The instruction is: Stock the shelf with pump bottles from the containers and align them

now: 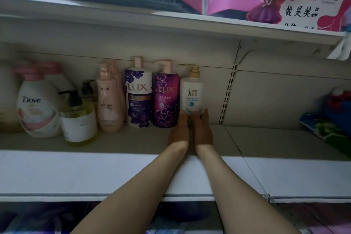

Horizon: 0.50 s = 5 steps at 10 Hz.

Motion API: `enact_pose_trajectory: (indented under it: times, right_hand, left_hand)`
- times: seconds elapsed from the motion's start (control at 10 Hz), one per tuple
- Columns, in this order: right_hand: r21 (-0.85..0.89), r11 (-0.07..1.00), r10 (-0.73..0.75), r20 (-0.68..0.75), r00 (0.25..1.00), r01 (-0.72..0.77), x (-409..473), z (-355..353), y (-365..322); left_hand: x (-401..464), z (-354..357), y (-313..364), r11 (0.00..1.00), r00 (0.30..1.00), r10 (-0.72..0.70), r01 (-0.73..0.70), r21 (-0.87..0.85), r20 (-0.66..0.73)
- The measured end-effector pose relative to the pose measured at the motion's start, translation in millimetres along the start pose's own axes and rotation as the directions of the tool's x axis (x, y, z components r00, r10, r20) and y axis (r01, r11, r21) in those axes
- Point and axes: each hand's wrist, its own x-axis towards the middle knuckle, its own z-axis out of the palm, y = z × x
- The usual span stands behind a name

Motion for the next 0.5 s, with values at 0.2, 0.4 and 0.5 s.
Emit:
enact_pose_trajectory:
  times: [0.2,0.4,0.5]
  right_hand:
    - [0.01,1.0,0.002,-0.011,1.0,-0.002,-1,0,1]
    - [0.113,0.994,0.022,-0.084,0.996,-0.012,3,-3,3]
    - [0.114,0.988,0.113,-0.114,0.987,-0.1,-2,-13,-7]
  left_hand:
    - [0,0,-2,0.999,1.0,0.012,-0.012,-0.045,-0.005]
    - [-5,-6,6,0.997,1.0,0.025,-0.026,-0.073,-0.019]
    - [-17,-18,8,0.998,0.998,-0.053,0.052,-0.047,-0.037]
